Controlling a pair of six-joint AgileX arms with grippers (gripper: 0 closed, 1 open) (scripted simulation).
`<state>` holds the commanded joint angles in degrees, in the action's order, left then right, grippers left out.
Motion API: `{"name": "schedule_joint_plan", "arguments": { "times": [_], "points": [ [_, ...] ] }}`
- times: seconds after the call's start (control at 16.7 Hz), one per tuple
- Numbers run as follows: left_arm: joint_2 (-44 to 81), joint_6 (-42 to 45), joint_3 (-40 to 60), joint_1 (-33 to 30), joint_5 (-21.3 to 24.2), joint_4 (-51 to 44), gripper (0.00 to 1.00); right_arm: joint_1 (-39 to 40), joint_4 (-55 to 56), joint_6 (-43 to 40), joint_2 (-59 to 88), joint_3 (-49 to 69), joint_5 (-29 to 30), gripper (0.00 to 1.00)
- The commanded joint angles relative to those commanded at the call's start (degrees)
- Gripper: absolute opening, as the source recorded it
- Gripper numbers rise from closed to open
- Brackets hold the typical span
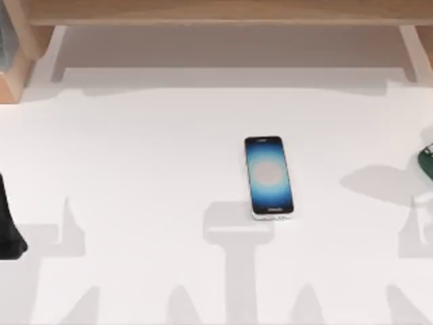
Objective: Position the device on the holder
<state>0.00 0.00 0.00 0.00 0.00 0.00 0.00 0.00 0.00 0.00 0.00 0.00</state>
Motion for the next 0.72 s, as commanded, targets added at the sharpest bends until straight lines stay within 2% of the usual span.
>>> {"name": "schedule_joint_plan", "arguments": {
  "times": [0.36,0.72],
  "points": [
    [0.0,0.0,0.0,0.0,0.0,0.0,1.0,1.52,-3.24,1.82,5.63,4.74,-0.26,1.0],
    [0.0,0.0,0.0,0.0,0.0,0.0,1.0,6.87,-17.34,8.57,29.11,25.39,-0.6,1.0]
  ]
}}
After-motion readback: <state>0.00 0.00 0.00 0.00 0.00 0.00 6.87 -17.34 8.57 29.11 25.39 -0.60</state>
